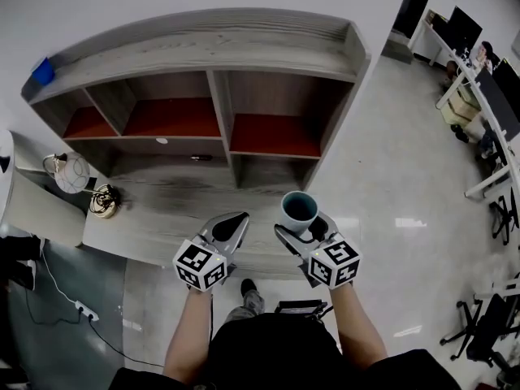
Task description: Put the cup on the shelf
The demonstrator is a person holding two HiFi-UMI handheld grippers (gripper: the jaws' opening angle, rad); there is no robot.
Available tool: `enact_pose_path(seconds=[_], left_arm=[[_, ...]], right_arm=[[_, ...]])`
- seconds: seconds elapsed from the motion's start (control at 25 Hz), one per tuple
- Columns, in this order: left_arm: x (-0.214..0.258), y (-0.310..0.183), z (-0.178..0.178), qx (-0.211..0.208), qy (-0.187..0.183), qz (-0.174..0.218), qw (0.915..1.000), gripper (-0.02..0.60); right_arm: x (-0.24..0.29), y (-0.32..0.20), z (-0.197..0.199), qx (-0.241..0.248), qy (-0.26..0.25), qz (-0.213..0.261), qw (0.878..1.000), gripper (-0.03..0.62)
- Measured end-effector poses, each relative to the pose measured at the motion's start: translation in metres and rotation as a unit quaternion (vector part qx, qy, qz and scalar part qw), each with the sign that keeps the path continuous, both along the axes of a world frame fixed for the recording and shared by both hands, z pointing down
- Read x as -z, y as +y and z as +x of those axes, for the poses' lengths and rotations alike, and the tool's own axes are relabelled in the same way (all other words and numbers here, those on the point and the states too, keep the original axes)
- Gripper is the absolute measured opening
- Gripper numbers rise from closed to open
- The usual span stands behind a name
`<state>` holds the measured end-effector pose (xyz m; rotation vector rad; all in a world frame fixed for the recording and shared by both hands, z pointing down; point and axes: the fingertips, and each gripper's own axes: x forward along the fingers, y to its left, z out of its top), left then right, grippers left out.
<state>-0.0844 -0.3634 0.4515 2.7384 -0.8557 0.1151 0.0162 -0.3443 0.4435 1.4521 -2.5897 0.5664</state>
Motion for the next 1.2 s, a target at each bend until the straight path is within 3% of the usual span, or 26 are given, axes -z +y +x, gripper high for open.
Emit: enact_pose_path(seconds=[0.32, 1.2], left_arm=[[-0.003, -0.022, 0.018, -0.034, 0.002, -0.003, 0.9994, 0.000], [0.009, -0.026, 0.034, 0.002, -0.008, 0.007, 0.9999, 0.000]], right_arm=[[-0.002, -0.013, 0.001, -0.014, 0.008, 0.004, 1.000, 0.365], [0.000, -0.023, 0.014, 0.045, 0.005, 0.001, 0.999, 0.366]])
